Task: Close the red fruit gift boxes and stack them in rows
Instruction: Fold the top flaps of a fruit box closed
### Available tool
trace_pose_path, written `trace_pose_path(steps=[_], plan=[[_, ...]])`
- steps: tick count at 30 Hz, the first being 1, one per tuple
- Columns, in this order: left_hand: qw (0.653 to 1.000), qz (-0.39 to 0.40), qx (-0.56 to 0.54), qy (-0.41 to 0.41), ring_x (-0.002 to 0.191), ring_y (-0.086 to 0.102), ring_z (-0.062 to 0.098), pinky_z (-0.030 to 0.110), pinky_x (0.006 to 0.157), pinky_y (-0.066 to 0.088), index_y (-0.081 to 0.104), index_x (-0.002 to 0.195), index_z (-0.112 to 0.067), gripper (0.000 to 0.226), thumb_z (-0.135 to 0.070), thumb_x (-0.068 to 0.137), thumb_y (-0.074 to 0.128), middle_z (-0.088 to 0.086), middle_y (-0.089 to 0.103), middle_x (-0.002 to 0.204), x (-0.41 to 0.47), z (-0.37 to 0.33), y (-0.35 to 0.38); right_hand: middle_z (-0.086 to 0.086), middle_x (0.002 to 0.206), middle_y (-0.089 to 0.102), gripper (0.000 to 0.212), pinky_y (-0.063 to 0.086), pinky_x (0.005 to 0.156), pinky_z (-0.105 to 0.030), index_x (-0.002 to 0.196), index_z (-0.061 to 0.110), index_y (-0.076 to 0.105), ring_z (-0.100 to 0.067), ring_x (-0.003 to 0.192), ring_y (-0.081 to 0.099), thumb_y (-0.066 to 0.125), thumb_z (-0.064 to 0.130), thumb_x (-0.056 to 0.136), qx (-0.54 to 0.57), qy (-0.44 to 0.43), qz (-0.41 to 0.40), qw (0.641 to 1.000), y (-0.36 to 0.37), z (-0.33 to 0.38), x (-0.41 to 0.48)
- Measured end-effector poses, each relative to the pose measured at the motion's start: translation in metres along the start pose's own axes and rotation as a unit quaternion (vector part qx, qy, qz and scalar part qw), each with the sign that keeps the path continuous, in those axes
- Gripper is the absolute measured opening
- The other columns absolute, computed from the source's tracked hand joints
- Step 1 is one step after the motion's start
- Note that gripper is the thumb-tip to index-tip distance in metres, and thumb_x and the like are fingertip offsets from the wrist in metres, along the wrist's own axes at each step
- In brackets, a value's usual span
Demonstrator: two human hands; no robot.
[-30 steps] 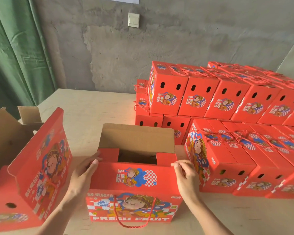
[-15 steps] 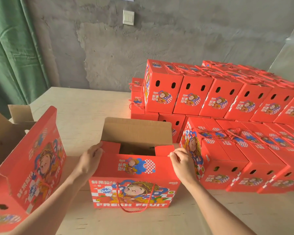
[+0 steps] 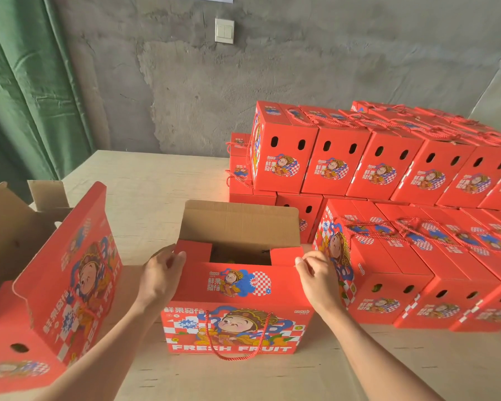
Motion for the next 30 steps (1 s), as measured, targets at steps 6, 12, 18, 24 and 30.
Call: trace_pose_path(steps=[6,12,18,24,30], plan=[[0.996,0.011,-0.065,-0.053,0.063,0.044,0.021,0.034,0.06,0.035,0.057,0.08,-0.004,0.032,-0.028,0.097,0.044,0.011,0.049,0.066,0.002,0.014,0.001,-0.013,0.086,0.058,0.016,0.032,0.072,-0.012,0.078,-0.008,0.065,-0.017,0.079,0.051,0.059,0.002,0.089,0.039,0.017,0.004,0.999,0.0,-0.001,-0.003],[0.972,0.023,-0.188,-0.139,0.076,0.064,0.032,0.044,0.075,0.05,0.063,0.081,-0.007,0.025,-0.029,0.093,0.057,0.017,0.067,0.081,-0.002,0.025,0.005,-0.011,0.092,0.057,0.011,0.037,0.076,-0.012,0.088,-0.005,0.064,-0.017,0.085,0.053,0.061,0.005,0.089,0.087,0.061,0.014,0.994,0.0,-0.006,-0.006],[0.974,0.018,-0.188,-0.122,0.084,0.067,0.022,0.034,0.063,0.055,0.055,0.099,-0.021,0.006,-0.024,0.094,0.057,0.006,0.064,0.103,0.001,0.02,0.005,-0.004,0.089,0.053,0.008,0.036,0.07,-0.009,0.092,0.002,0.057,-0.02,0.085,0.052,0.062,0.007,0.088,0.087,0.087,0.035,0.992,0.005,-0.008,-0.005],[0.949,0.109,-0.187,-0.229,0.065,0.066,0.024,0.03,0.056,0.05,0.054,0.099,-0.005,0.022,-0.024,0.101,0.043,0.013,0.067,0.082,0.001,0.025,0.018,-0.001,0.139,0.044,0.046,0.037,0.102,-0.033,0.136,0.017,0.044,-0.02,0.125,0.045,0.059,0.02,0.092,0.171,0.263,0.113,0.943,0.021,-0.029,-0.006],[0.954,0.138,-0.161,-0.214,0.059,0.065,0.02,0.027,0.054,0.048,0.058,0.085,-0.013,0.032,-0.027,0.103,0.035,0.011,0.067,0.072,0.001,0.025,0.022,-0.004,0.149,0.038,0.056,0.034,0.11,-0.046,0.145,0.021,0.034,-0.024,0.133,0.041,0.055,0.031,0.094,0.269,0.383,0.161,0.869,0.035,-0.04,-0.02]])
Point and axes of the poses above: each hand's wrist, its own x-axis towards the middle knuckle, its own y-axis out of the palm, z = x × y, the point moved 7 cm from there along x, towards the middle knuckle
